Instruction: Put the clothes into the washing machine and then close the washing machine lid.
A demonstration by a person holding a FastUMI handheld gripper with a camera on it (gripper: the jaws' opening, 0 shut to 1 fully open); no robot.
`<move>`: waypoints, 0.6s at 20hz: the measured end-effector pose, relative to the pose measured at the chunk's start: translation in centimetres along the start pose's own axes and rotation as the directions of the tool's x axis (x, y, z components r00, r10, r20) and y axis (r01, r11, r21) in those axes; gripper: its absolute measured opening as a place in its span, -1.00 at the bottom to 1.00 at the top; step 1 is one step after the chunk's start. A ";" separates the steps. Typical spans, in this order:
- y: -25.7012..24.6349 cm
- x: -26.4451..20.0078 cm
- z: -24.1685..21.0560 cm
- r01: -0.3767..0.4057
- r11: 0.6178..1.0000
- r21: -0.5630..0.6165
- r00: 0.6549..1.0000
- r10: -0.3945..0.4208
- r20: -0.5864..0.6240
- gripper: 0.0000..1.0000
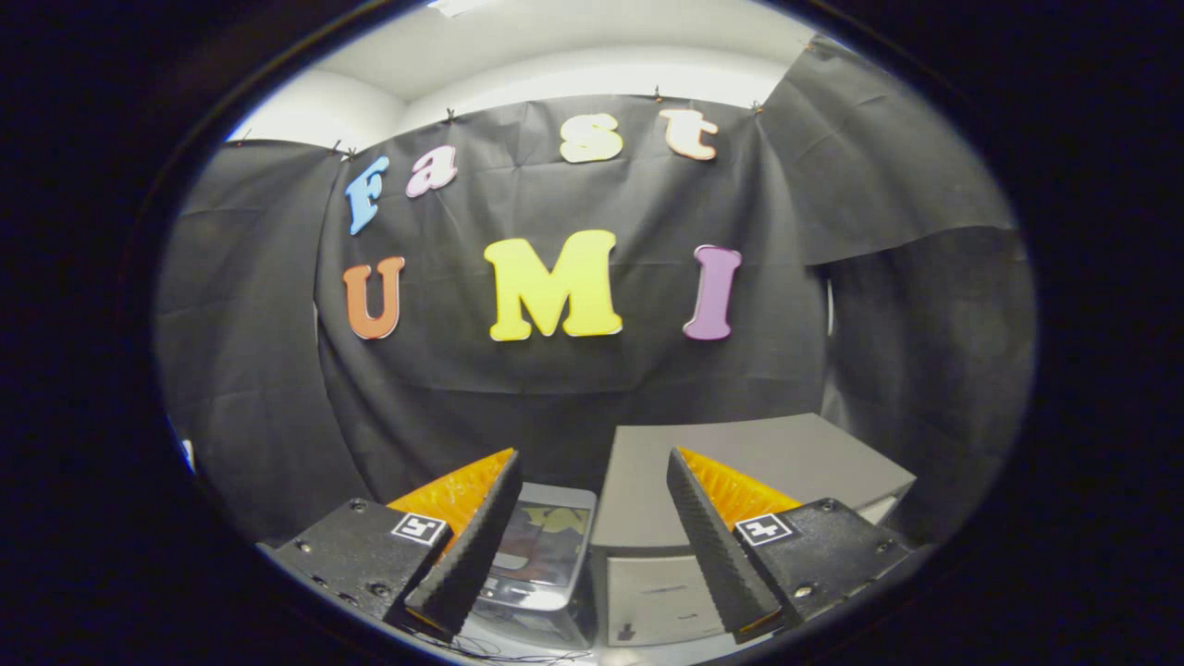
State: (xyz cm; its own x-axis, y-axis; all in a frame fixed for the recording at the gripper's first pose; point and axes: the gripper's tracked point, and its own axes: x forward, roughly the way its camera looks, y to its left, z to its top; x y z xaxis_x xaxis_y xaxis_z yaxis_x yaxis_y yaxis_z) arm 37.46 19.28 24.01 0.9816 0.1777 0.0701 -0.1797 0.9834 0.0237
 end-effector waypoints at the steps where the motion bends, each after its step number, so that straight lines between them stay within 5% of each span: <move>1: -1.8 -1.6 -1.0 0.013 1.000 -0.011 1.000 -0.013 -0.005 0.98; 8: -13.2 -12.5 -9.6 0.129 0.991 -0.035 0.985 -0.132 -0.114 0.98; 12: -16.1 -18.0 -13.1 0.138 0.990 0.002 0.978 -0.136 -0.155 0.98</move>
State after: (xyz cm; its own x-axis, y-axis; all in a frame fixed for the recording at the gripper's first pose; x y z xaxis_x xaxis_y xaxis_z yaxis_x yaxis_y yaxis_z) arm 23.53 0.73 9.35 0.9949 0.0458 -0.0896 -0.0428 0.9985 0.0349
